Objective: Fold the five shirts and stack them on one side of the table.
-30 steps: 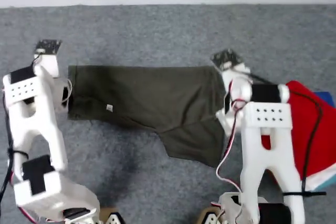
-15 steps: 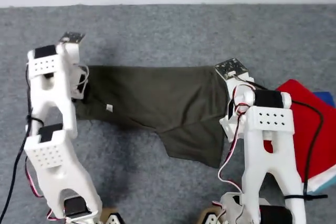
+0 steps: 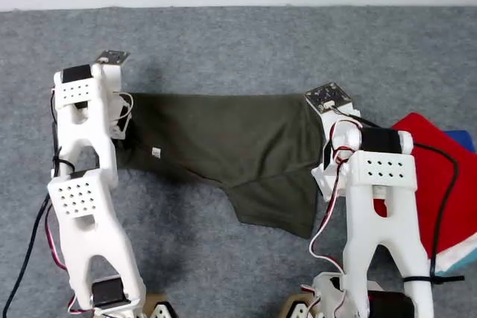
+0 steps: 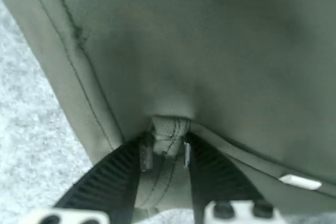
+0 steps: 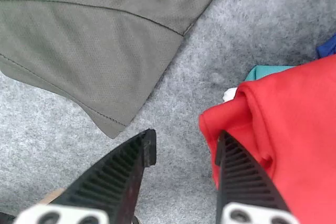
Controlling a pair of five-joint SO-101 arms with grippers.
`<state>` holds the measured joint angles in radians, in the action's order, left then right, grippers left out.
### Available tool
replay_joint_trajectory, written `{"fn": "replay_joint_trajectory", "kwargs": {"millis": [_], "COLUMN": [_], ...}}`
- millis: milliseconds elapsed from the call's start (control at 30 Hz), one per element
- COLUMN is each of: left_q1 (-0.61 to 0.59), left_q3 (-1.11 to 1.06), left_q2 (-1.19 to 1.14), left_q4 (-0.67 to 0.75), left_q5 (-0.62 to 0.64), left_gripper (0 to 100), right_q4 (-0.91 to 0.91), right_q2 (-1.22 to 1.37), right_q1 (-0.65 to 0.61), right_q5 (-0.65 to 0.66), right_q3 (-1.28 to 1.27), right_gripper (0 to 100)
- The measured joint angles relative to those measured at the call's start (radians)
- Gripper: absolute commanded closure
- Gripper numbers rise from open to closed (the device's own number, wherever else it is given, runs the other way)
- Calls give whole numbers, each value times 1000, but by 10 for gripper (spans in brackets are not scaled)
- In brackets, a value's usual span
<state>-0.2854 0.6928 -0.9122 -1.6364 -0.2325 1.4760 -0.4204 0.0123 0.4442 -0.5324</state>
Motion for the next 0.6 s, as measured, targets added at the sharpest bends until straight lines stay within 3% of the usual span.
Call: {"fn": "replay_joint_trajectory", "kwargs": {"millis": [100, 233, 433, 600], "left_q1": [3, 17, 18, 20], "left_q3": [37, 83, 150, 161], "left_q2": [-14, -20, -20, -20], "left_q4": [-34, -72, -95, -95], "left_q5": [3, 3, 5, 5], "left_gripper": [986, 988, 988, 989], "right_q4": [0, 15, 150, 184], "right_q2": [0, 0, 0, 0], "right_q1": [0, 0, 3, 6], "right_q5": [0, 26, 215, 307], "right_q3": [0, 0, -3, -89], "right_gripper": [812, 850, 991, 976]}}
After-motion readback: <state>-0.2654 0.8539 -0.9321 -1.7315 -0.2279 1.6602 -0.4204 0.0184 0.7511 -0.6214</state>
